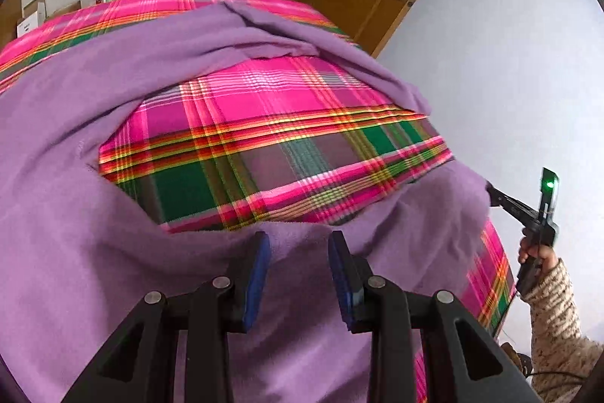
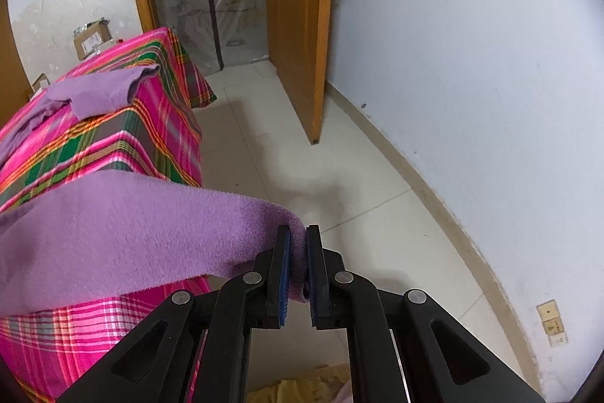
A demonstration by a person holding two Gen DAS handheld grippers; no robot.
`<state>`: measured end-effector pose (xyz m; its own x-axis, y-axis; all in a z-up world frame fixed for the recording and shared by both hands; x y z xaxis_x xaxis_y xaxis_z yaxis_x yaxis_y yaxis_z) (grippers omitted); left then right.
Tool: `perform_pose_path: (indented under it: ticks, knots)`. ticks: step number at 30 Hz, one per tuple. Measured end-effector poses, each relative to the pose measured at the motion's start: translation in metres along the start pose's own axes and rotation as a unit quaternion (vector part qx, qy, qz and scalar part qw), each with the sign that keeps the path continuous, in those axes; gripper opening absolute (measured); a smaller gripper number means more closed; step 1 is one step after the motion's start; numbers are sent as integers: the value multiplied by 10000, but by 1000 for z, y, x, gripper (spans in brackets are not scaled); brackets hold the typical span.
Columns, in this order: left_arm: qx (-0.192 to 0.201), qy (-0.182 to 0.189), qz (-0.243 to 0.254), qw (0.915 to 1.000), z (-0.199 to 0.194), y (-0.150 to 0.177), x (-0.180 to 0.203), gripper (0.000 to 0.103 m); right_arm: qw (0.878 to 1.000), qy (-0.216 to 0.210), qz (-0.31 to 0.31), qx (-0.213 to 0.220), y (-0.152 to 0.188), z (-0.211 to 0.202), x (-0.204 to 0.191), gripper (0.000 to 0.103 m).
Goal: Fold clothes
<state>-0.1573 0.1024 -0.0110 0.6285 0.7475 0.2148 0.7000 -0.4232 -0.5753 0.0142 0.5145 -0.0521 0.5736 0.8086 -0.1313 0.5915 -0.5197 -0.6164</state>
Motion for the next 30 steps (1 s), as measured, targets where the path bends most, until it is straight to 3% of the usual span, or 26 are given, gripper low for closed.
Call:
perform_pose_path:
  ticks: [8, 13, 15, 20, 25, 27, 30]
  knots:
    - [85, -292, 240, 9992, 0, -12, -8, 33, 9998, 177, -95, -10, 6, -1, -6, 9]
    - [176, -314, 519, 9980, -12, -15, -12, 33, 9979, -199, 582, -194, -1, -9, 4, 12]
    - [213, -323, 631, 9973, -17, -16, -14, 33, 9979, -285, 583, -61, -4, -18, 0, 12]
    - [222, -349, 1044, 9937, -25, -17, -14, 33, 9968, -760, -7, 244, -11, -38, -47, 21]
    - [-114, -389, 2017, 9786, -20, -8, 4, 33, 9890, -1142, -848, 393, -10, -52, -104, 23]
    - [-174, -378, 2262, 9732, -16, -5, 9, 33, 9872, -1032, -1109, 497, -8, -56, -119, 23]
    - [-290, -347, 2483, 9676, -6, -6, 14, 33, 9801, -1383, -1379, 358, -6, -58, -140, 24]
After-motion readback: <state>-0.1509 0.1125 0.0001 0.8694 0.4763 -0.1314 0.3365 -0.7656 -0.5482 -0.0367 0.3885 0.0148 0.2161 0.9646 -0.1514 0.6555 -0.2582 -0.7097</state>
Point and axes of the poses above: each gripper's, at about its wrist camera, not at the fingertips, and z roughly the way its jaws point, x to its right, y to its underside, the point moved 2 cm from there along z, roughly the way its jaws point, and after that the axes turned 15 degrees about z, right-handed, at the moved point
